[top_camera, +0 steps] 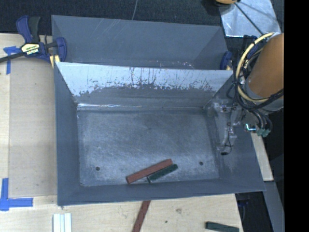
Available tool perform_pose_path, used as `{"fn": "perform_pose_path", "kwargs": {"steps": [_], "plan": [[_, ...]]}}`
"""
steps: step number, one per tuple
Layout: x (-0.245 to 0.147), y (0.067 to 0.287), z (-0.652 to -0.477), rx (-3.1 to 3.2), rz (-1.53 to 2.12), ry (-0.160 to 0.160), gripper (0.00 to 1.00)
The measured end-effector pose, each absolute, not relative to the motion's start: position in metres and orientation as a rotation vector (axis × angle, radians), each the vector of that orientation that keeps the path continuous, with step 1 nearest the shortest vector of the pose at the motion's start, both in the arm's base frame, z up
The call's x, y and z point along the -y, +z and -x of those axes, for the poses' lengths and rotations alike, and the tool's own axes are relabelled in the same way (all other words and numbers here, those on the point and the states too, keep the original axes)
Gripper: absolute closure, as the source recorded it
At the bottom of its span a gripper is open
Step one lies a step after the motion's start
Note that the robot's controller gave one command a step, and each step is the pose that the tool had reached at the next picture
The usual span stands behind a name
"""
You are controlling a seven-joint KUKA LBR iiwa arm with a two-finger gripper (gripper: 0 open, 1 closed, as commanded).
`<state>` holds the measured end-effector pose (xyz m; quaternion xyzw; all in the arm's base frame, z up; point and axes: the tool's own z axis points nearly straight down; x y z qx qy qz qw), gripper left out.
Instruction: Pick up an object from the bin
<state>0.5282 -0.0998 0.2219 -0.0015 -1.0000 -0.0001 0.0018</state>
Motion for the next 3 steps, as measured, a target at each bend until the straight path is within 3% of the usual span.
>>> {"fn": "perform_pose_path", "kwargs": {"steps": [1,2,3], "plan": [[0.099,0.226,-0.53,3.146,0.001,0.002,0.0],[0.09,0.195,-0.52,3.149,-0.112,0.004,0.0],[0.059,0.138,-0.544,3.109,-0.496,0.004,0.0]]}}
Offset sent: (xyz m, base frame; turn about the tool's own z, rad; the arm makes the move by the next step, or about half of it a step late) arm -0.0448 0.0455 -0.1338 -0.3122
